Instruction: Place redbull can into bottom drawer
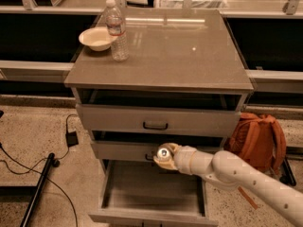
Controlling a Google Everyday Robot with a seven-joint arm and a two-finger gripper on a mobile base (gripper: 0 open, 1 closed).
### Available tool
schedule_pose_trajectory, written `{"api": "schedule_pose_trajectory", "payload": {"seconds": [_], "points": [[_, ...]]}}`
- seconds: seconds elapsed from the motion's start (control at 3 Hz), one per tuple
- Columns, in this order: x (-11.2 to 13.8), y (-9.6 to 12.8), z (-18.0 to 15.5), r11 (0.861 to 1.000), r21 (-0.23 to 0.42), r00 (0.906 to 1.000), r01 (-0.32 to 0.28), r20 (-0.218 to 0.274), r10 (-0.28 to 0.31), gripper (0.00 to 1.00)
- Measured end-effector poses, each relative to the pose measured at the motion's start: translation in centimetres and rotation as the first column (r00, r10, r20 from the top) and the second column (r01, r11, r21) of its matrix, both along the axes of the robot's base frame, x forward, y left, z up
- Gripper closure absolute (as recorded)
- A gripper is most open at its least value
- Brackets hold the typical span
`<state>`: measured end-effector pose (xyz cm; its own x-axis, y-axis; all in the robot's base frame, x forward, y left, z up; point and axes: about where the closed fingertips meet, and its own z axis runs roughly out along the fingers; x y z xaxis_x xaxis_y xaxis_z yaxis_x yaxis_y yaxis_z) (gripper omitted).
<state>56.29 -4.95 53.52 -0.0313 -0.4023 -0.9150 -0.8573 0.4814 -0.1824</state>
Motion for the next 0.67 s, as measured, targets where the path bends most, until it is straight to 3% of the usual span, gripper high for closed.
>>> {"api": "schedule_pose_trajectory", "payload": {"seconds": [0.33,0.67], "points": [[0.5,0.7,-8.4,0.999,-0.002,0.998,-0.035,-0.053,0.035,1.0],[-0.4,-0.2,-14.2,0.997,0.007,0.9842,-0.078,-0.159,0.078,1.0]]}}
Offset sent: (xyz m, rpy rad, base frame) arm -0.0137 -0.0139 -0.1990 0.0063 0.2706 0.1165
